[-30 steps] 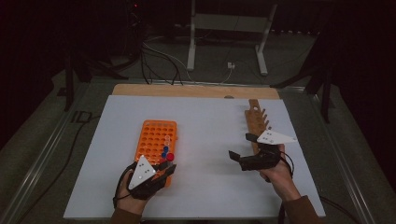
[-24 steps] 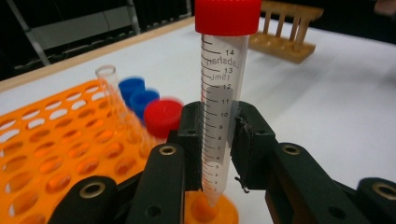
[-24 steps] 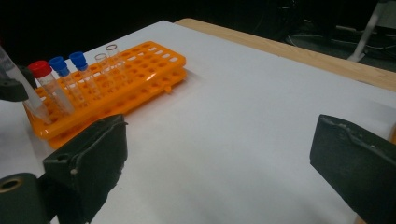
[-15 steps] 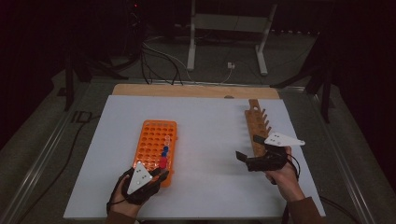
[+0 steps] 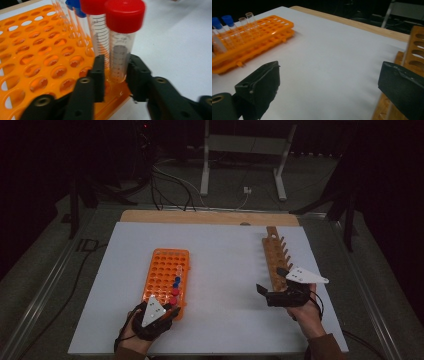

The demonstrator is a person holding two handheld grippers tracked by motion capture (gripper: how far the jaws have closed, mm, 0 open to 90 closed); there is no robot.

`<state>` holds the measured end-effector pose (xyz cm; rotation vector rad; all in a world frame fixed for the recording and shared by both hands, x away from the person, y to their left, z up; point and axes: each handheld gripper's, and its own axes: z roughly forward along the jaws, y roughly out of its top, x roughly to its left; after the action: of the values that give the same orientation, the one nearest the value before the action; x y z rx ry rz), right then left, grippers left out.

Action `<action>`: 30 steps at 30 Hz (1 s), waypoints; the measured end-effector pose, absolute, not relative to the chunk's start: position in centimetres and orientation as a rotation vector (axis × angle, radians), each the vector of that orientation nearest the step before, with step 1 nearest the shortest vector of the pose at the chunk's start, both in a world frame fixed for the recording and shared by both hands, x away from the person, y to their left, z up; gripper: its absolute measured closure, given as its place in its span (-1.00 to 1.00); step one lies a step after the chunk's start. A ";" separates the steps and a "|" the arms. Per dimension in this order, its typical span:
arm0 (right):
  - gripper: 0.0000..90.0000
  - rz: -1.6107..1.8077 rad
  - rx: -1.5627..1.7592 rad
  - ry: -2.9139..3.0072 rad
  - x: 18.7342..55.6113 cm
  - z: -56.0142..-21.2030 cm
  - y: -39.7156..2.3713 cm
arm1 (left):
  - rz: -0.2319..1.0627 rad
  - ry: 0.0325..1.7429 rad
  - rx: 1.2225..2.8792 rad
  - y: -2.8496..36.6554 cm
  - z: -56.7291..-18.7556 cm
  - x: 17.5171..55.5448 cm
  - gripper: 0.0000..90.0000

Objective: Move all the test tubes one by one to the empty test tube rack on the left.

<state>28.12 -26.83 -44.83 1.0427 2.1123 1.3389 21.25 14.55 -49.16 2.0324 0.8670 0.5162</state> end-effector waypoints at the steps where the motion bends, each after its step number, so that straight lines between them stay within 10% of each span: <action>1: -0.92 1.335 1.041 2.102 28.0 -44.9 -26.9 | 0.513 0.867 2.029 14.7 -49.1 21.1 0.43; 23: -0.98 1.348 1.148 1.920 24.3 -46.9 -31.8 | 0.755 1.162 1.571 22.6 -45.7 21.1 -0.97; 30: -0.98 1.373 1.158 1.875 23.9 -46.8 -32.2 | 0.777 1.183 1.563 23.1 -45.8 20.7 -0.99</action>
<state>23.93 -32.23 -46.83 1.1578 1.8753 1.3726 20.74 23.08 -45.85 1.5628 1.1827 0.7765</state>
